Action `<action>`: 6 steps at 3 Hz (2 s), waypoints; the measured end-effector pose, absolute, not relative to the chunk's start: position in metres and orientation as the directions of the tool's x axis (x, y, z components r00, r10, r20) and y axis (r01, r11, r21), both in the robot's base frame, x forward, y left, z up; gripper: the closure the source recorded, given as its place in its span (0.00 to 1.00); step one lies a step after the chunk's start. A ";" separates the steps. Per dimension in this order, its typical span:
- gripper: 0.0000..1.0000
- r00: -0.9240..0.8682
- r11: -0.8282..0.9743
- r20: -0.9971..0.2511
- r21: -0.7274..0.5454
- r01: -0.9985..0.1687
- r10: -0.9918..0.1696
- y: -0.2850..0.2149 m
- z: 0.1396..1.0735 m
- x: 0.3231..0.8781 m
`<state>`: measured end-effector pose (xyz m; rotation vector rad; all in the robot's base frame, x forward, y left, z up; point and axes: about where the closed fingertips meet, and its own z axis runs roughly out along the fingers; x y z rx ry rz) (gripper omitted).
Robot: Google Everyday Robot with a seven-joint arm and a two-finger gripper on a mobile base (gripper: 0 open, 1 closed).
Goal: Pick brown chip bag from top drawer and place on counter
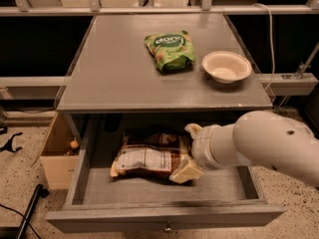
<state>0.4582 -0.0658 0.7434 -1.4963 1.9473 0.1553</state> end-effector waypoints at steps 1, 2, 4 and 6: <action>0.16 -0.093 0.314 -0.580 -0.293 -0.903 -0.809 -0.047 0.725 0.468; 0.16 -0.081 0.306 -0.590 -0.292 -0.906 -0.803 -0.039 0.713 0.476; 0.14 -0.050 0.300 -0.612 -0.313 -0.901 -0.790 -0.026 0.681 0.499; 0.19 -0.074 0.290 -0.575 -0.293 -0.911 -0.815 -0.017 0.640 0.524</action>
Offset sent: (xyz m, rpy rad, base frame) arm 0.0281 0.0354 -0.0474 0.0456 -0.0067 0.0524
